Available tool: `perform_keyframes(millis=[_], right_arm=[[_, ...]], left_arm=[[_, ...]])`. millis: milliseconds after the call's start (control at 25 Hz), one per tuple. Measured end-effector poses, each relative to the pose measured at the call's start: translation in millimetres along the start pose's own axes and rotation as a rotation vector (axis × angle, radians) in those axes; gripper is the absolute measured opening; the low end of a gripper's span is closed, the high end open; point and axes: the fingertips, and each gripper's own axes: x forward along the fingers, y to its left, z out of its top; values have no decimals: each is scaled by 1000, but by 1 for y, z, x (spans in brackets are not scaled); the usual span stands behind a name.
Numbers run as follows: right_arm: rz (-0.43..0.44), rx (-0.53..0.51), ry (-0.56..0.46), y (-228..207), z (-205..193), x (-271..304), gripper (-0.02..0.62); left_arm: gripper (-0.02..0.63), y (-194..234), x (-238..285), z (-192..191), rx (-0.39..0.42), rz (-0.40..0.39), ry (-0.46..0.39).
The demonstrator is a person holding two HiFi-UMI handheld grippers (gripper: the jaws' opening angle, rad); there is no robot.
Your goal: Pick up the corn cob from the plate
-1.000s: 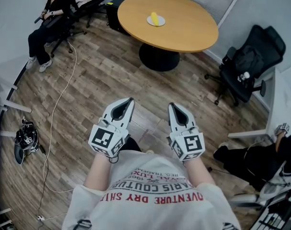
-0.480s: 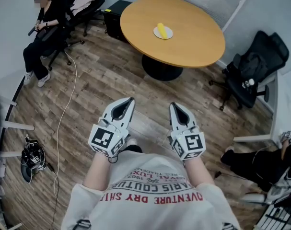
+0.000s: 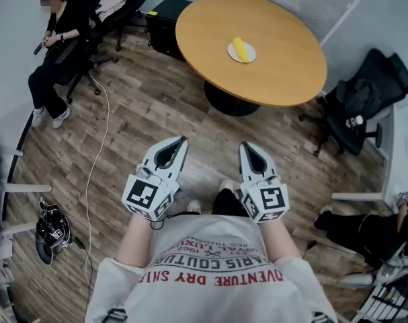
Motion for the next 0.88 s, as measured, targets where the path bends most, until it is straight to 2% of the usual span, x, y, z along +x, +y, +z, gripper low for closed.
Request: perform_keyframes(millis=[360,640,880], right_arm=[[78,-16,-6,-49,11,88,29],[111,-11,-19,-134,43,169,29],[120,-16,1,-209,55,218,29]], left_arm=[[32,55,70,2,8,77,-6],[32,98,170,24,31,136,-22],[32,110,262,30,31,140,-24]])
